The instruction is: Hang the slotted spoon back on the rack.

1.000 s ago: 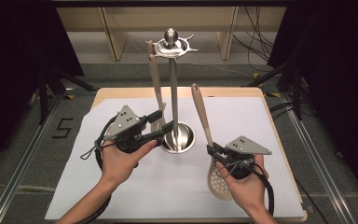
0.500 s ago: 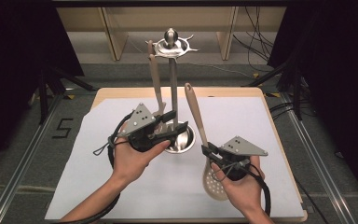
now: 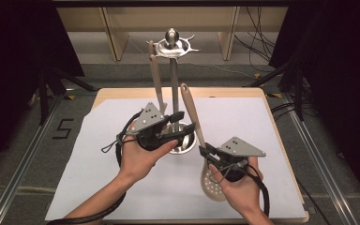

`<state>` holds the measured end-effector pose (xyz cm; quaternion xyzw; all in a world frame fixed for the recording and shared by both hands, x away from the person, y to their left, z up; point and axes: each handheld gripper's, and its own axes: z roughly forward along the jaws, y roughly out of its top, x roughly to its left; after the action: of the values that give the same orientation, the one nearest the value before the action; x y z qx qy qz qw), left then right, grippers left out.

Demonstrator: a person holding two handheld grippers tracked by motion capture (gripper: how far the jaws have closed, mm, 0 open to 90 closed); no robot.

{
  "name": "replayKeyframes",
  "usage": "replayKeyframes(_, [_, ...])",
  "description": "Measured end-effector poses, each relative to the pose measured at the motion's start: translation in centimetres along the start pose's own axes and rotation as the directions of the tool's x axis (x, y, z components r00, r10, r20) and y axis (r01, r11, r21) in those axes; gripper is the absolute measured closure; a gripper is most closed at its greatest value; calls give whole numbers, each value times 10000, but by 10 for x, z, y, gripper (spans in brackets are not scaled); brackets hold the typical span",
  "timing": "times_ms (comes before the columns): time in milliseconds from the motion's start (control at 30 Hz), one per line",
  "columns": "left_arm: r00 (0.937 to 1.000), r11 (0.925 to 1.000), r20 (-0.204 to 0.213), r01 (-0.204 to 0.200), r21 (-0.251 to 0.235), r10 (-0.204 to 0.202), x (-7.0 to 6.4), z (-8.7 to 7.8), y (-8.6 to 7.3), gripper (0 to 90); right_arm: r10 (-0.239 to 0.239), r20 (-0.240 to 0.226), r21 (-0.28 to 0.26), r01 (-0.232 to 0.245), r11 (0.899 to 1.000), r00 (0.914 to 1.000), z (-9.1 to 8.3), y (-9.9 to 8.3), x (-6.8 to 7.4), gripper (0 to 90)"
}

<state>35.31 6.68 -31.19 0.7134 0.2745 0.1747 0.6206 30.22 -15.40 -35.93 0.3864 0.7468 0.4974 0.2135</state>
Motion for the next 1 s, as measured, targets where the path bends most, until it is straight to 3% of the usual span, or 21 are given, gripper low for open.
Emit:
replayKeyframes(33, [10000, 10000, 11, 5, 5, -5, 0, 1, 0, 469, -303, 131, -136, 304, 9994, 9995, 0, 0, -1, 792])
replayKeyframes(100, [10000, 10000, 37, 85, 17, -86, 0, 3, 0, 470, -103, 134, -208, 106, 9997, 9999, 0, 0, 1, 792])
replayKeyframes(633, [9998, 9999, 149, 150, 73, -152, -1, 9, -1, 495, -600, -7, -378, 599, 9975, 9982, 1, 1, 2, 792])
replayKeyframes(667, [9997, 9999, 162, 158, 63, -159, -1, 9, -1, 499, -258, 25, -167, 259, 9995, 9997, 0, 1, 5, 792])
replayKeyframes(700, [9997, 9999, 193, 161, 51, -162, -1, 10, -1, 504, -413, -9, -229, 413, 9989, 9991, 0, 1, 4, 792])
replayKeyframes(800, [9996, 9999, 269, 121, 8, -121, -2, 10, -1, 539, -624, 5, -282, 624, 9977, 9981, 1, 1, 4, 792])
replayKeyframes(867, [9997, 10000, 237, 63, -18, -63, -2, 10, -1, 560, -454, -136, -318, 449, 9985, 9989, 2, 0, 6, 792])
replayKeyframes(1000, [9995, 9999, 317, -4, -143, 9, -3, 10, 0, 619, -535, -25, -372, 534, 9979, 9986, 2, 0, 5, 792])
